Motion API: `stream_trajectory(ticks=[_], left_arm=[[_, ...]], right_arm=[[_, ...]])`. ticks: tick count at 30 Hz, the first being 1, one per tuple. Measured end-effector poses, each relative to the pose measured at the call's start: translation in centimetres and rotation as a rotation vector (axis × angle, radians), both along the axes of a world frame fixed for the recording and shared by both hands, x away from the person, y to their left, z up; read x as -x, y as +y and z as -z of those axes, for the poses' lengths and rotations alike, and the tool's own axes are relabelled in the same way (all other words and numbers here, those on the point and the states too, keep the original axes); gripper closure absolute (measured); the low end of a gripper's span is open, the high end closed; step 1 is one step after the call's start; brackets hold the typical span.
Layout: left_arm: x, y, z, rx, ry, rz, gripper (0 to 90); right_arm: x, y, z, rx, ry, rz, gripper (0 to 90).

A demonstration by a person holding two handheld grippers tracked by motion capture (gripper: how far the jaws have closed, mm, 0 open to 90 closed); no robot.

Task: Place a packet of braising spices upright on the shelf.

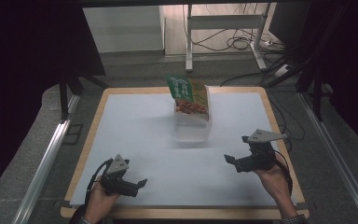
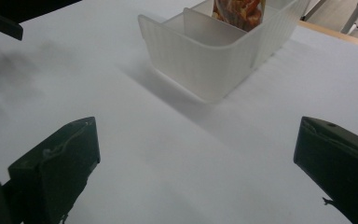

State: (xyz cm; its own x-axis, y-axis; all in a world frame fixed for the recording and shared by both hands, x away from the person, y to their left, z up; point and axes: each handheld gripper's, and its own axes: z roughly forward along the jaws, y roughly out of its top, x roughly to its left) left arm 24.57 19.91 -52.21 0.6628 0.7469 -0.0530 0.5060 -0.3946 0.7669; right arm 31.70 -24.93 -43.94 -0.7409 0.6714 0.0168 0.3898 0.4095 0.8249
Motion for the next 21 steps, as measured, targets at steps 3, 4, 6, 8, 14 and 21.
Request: stream_trajectory(ticks=[3,4,6,8,14,21], left_arm=[[0.0,0.0,0.0,0.0,-0.001,0.0,0.0],[0.0,0.0,0.0,0.0,-0.002,0.0,0.0],[0.0,0.0,0.0,0.001,-0.003,0.0,0.0],[0.0,0.0,0.0,-0.001,-0.004,0.0,0.0],[0.0,0.0,0.0,-0.001,-0.004,0.003,0.0],[0.0,-0.1,0.0,-0.005,-0.003,0.007,0.0]], right_arm=[[0.7,-0.8,0.2,-0.004,0.002,0.014,0.2],[0.9,-0.9,0.3,-0.005,0.003,0.019,0.3],[1.2,-1.5,0.6,0.004,0.0,0.028,0.4],[1.5,-2.0,0.8,0.006,0.0,0.033,0.5],[2.3,-3.5,1.9,0.021,0.01,0.074,0.5],[3.0,-4.9,3.1,0.038,0.026,0.11,0.5]])
